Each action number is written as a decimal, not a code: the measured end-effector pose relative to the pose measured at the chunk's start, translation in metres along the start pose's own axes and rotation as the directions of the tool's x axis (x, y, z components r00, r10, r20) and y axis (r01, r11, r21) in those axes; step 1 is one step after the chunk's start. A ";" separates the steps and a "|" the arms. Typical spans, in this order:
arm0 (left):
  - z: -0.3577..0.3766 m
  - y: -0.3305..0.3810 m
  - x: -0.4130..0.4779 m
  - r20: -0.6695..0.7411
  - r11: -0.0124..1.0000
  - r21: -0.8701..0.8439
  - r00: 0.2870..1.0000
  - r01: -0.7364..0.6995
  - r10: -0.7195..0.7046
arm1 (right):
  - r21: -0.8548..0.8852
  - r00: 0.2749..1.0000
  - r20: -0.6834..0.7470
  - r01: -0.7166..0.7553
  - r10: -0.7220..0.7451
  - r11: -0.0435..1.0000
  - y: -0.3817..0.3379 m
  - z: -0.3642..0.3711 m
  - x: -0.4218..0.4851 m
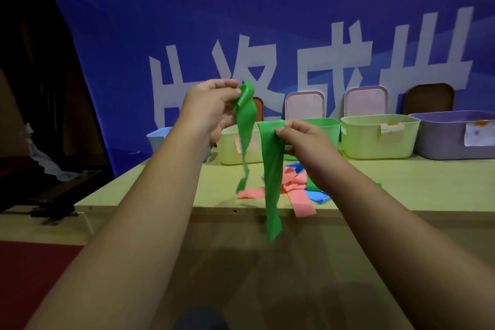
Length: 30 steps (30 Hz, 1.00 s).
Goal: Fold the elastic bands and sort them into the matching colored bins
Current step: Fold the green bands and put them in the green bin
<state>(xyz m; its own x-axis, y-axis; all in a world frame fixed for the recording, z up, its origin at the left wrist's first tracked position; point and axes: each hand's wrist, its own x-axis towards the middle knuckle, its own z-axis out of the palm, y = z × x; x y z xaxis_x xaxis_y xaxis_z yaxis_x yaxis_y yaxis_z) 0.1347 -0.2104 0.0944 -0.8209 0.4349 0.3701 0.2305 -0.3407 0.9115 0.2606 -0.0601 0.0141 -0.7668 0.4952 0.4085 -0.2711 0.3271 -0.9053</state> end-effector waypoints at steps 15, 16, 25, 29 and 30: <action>0.016 -0.148 -0.117 0.071 0.960 -0.042 0.959 0.277 -0.274 | -0.231 0.965 -0.096 0.218 -0.245 0.948 0.085 -0.006 -0.117; 0.019 -0.160 -0.123 0.065 0.953 -0.047 0.953 0.298 -0.295 | -0.243 0.961 -0.109 0.221 -0.253 0.945 0.097 -0.008 -0.125; 0.033 -0.242 -0.156 0.116 0.936 0.063 0.929 0.346 -0.351 | -0.128 0.992 -0.103 0.052 -0.066 0.990 0.177 -0.036 -0.158; 0.033 -0.276 -0.159 0.212 0.910 -0.022 0.892 0.413 -0.400 | -0.040 0.999 -0.025 -0.025 0.024 0.999 0.198 -0.054 -0.156; 0.033 -0.282 -0.159 0.241 0.876 -0.080 0.861 0.476 -0.447 | -0.025 0.999 -0.014 -0.046 0.046 0.999 0.202 -0.057 -0.154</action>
<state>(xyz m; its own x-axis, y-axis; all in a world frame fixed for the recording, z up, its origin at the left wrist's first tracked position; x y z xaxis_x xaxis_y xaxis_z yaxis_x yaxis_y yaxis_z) 0.2174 -0.1561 -0.2159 -0.6840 0.7281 -0.0451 -0.2309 -0.1575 0.9601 0.3572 -0.0244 -0.2255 -0.7703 0.5208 0.3679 -0.2205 0.3239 -0.9201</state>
